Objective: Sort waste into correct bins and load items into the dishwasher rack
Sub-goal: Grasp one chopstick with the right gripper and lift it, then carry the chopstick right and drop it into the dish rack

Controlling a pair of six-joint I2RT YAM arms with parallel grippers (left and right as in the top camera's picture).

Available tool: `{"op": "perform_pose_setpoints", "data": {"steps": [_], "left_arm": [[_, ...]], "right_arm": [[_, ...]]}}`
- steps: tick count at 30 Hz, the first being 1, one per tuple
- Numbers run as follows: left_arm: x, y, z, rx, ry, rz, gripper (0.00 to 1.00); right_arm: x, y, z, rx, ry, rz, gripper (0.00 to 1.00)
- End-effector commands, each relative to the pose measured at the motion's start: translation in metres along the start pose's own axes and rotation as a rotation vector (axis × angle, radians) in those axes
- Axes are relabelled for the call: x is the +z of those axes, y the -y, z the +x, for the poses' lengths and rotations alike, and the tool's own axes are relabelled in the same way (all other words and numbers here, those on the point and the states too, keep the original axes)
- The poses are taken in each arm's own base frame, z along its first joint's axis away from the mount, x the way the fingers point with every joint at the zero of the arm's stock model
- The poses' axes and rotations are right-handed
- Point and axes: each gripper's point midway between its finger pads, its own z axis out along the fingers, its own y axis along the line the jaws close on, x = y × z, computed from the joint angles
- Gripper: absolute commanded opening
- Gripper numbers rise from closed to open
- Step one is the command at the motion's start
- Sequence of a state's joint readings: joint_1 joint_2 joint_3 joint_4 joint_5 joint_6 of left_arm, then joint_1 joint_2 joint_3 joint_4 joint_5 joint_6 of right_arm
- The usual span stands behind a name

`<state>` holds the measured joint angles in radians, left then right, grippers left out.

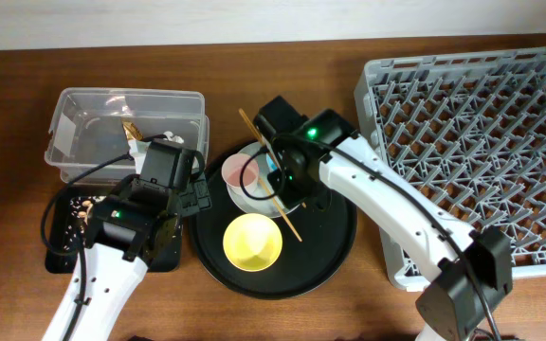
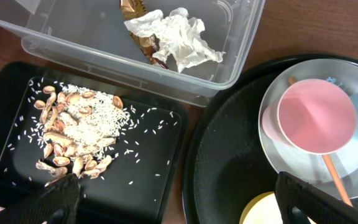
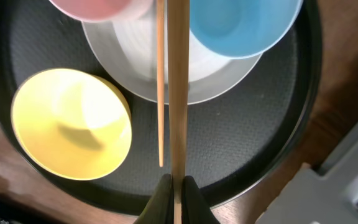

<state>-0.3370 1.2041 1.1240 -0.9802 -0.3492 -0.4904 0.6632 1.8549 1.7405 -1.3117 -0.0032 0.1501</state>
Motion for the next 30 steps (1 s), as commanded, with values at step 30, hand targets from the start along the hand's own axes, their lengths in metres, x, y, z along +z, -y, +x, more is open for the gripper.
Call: {"op": "perform_pose_setpoints", "data": {"steps": [30], "left_arm": [[-0.006,-0.003,-0.007,-0.008,0.028,-0.004,0.99]], "right_arm": [[-0.006,0.228,0.072,0.532,-0.108,0.083,0.04]]}}
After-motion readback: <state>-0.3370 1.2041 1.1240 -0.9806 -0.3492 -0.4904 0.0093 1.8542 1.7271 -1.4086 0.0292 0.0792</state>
